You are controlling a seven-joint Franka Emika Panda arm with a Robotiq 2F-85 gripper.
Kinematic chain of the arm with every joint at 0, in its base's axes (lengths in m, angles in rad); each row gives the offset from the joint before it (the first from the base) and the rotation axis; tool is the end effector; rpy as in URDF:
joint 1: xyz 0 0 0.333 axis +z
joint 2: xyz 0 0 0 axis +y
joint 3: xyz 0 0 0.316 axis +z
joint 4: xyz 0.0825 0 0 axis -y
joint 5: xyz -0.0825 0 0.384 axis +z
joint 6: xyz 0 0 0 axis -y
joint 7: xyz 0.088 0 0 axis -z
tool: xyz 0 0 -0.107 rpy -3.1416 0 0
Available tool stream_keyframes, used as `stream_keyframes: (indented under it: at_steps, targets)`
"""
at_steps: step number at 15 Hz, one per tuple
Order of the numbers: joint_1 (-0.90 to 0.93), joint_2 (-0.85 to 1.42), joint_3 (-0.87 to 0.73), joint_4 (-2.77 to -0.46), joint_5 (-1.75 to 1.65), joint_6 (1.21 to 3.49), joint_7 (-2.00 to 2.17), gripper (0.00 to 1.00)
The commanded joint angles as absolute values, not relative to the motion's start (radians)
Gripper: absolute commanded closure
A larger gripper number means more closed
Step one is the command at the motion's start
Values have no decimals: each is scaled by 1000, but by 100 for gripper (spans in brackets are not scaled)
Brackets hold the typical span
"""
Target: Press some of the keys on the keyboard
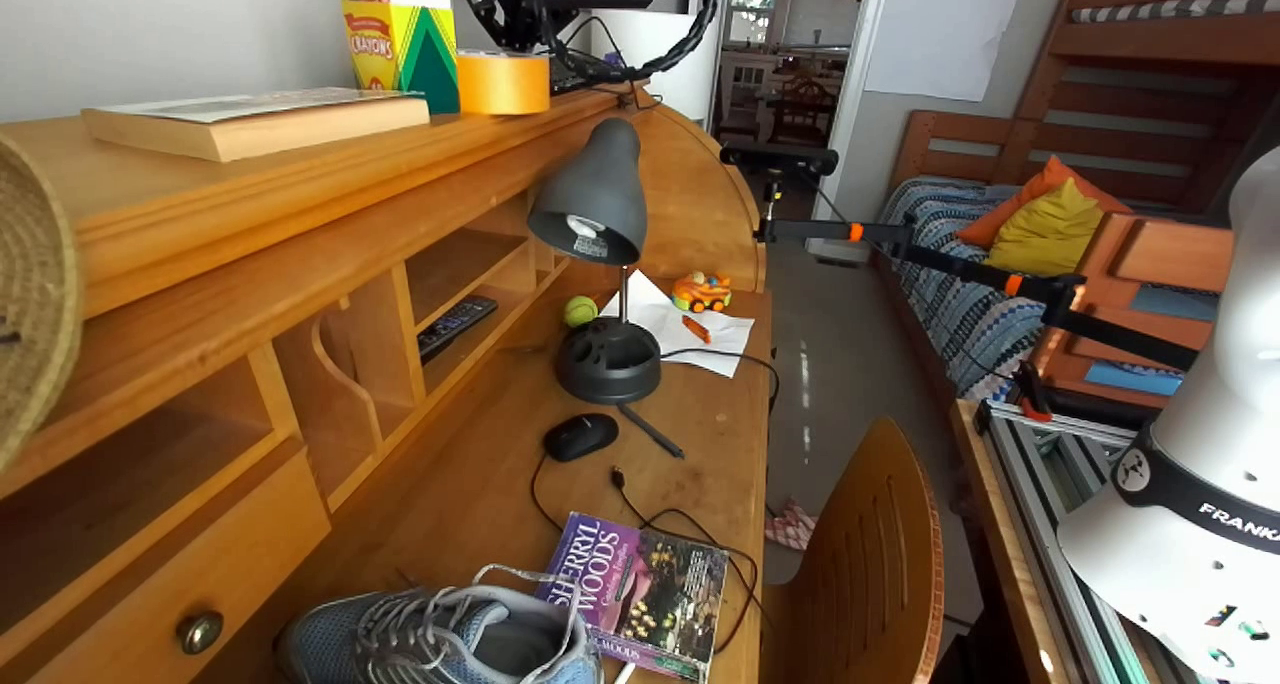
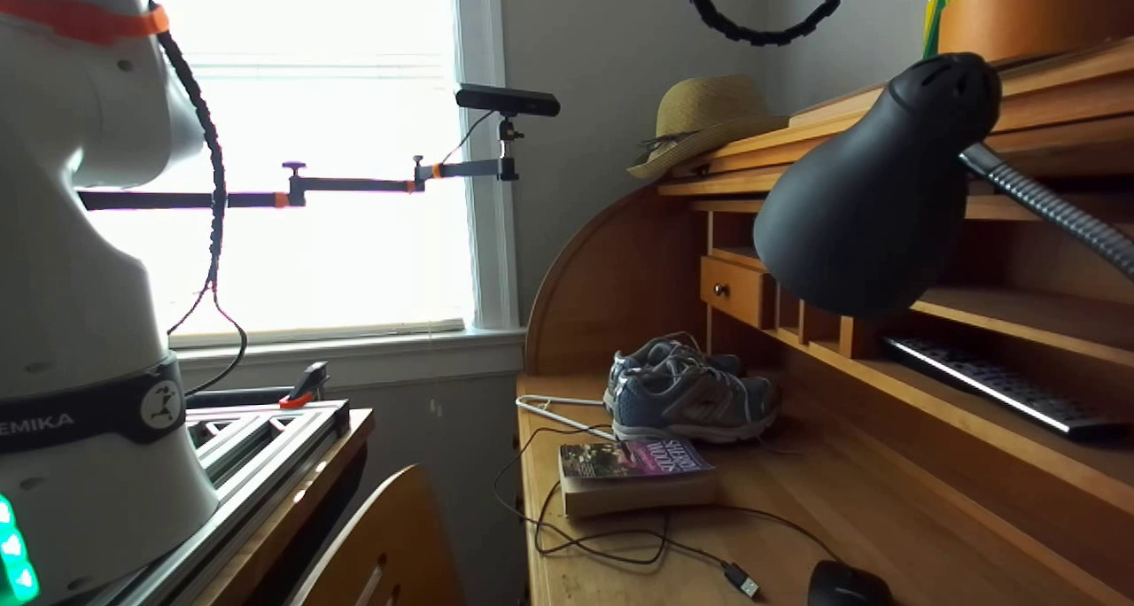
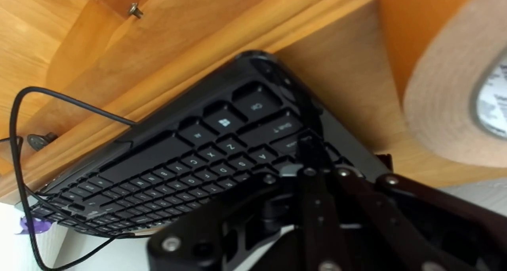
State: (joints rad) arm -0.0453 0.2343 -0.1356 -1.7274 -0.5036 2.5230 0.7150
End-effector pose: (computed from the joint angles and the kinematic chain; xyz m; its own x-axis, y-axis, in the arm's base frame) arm 0.6620 -0.1083 0.5075 0.6725 -0.3822 0.6337 -0.5466 -0.8338 0.0773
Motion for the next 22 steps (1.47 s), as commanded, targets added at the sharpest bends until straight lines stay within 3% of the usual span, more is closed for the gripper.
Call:
stream_keyframes:
  at_steps: [1, 22]
  targets:
    - [-27, 246, -157, -1715, -475, 2496, 695, 100]
    - [-25, 245, -212, -1680, -503, 2520, 861, 100]
